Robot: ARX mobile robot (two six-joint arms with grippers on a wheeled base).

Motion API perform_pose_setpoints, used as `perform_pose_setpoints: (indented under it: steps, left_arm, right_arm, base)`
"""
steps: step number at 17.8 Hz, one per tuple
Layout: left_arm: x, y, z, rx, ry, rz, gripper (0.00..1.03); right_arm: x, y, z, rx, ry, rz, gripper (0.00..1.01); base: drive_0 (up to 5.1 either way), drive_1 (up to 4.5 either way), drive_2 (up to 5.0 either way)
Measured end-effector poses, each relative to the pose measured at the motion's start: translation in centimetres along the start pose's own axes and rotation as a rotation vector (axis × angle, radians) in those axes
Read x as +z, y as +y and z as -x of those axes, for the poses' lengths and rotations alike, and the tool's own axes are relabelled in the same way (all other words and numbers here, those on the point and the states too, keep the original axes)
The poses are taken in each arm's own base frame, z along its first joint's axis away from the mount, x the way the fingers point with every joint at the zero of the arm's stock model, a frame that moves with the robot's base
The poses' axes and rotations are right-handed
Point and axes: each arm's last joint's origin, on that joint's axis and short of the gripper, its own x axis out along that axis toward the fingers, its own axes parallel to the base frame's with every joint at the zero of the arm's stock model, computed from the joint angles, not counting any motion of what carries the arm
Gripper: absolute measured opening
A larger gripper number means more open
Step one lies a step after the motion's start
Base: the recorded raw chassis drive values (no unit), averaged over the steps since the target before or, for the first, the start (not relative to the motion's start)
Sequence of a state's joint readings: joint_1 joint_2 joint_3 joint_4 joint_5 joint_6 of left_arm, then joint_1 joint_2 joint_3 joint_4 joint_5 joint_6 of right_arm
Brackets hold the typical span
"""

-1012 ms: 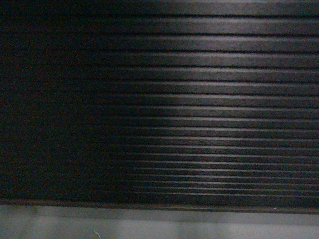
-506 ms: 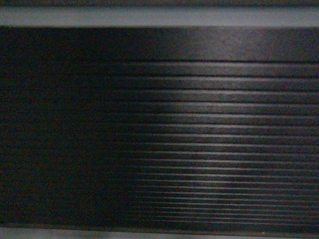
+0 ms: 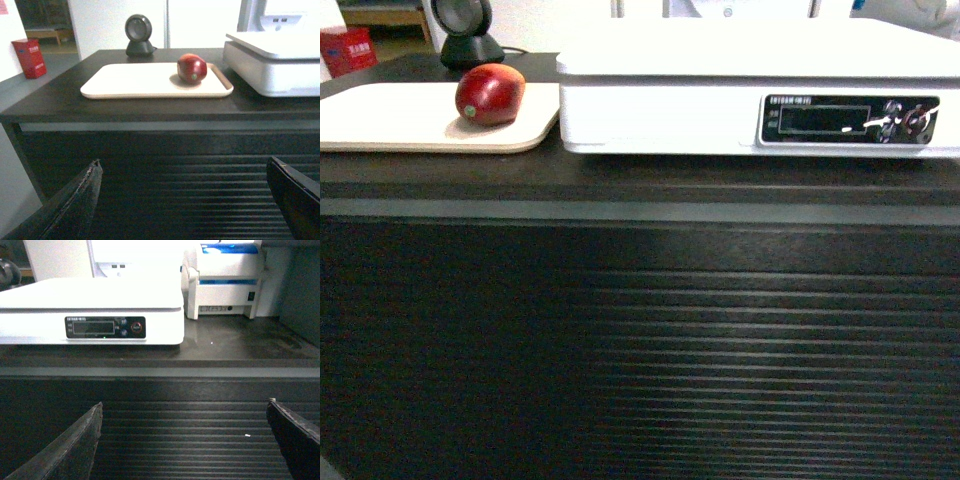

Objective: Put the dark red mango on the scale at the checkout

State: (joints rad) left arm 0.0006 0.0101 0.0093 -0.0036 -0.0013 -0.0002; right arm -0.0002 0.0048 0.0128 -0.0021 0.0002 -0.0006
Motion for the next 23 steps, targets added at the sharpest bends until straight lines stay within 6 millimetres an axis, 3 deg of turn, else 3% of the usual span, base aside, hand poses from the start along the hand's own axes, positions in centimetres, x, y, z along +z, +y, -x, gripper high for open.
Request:
perform_pose_setpoints:
  steps: [23]
  left_arm:
    - [0.02, 0.00, 0.00, -0.001, -0.001, -0.001, 0.98]
  right_arm:
    - [-0.01, 0.00, 0.00, 0.000, 0.002, 0.000, 0.98]
  base:
    - [0.0, 0.00, 0.0]
